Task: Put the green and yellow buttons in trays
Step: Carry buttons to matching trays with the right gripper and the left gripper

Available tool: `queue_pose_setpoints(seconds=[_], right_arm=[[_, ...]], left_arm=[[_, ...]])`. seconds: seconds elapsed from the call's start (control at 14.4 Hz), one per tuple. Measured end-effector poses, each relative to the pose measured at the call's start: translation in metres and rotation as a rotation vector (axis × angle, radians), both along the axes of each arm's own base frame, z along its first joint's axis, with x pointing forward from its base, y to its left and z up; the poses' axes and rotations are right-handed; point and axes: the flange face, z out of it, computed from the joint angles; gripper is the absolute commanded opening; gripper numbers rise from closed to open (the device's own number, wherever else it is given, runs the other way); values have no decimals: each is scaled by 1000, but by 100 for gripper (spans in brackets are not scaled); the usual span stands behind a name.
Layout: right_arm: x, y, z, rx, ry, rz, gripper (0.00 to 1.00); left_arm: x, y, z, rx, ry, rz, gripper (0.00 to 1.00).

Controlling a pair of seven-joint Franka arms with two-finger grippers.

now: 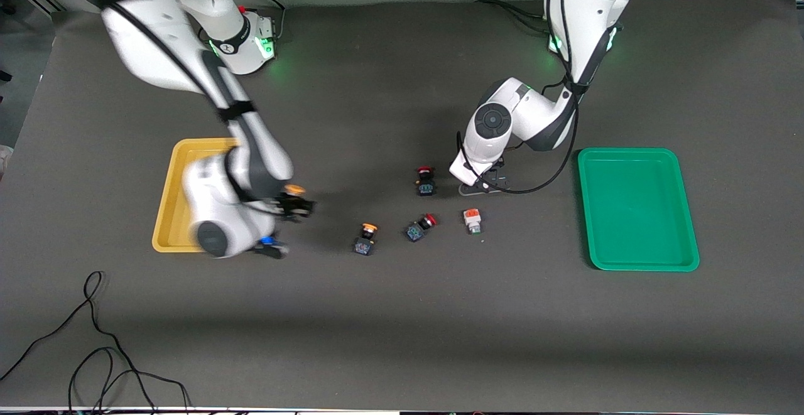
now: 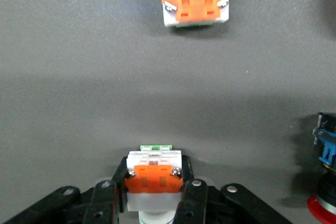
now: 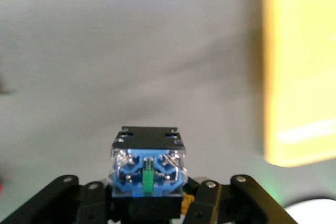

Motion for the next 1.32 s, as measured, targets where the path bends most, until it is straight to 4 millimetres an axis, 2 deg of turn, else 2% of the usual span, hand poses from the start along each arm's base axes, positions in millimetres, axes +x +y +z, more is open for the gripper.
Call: queue_pose_setpoints(seconds=[0.07, 0.21, 0.28, 0.42, 0.55, 0.62, 0.69, 0.83, 1.04, 1.18, 1.32], right_arm=[[1, -32, 10, 16, 12, 25, 0], [-4, -90, 5, 44, 32, 100, 0], [-10, -118, -6, 59, 47, 140, 0], [-17, -166, -27, 79, 54, 180, 0], [-21, -194, -49, 84, 38, 201, 0], [-22, -202, -59, 85, 27, 213, 26], [-24, -208, -68, 89, 19, 228, 99], [-24, -215, -80, 113, 12, 274, 100], [-21, -217, -78, 125, -2, 297, 100], [-14, -208, -65, 120, -18, 297, 100], [-5, -183, -48, 97, -23, 282, 100]], left_arm=[[3, 1, 5, 3, -1, 5, 30], [18, 5, 33, 10, -6, 25, 29], [31, 8, 62, 13, -11, 42, 28], [61, 22, 140, 18, -22, 84, 26], [77, 39, 214, 15, -36, 118, 25], [83, 51, 241, 9, -39, 125, 25], [89, 71, 262, -4, -32, 121, 25], [102, 128, 285, -21, 11, 88, 25], [118, 250, 306, -43, 57, 37, 25], [125, 313, 305, -58, 52, 12, 25], [131, 352, 283, -50, 31, -10, 25]])
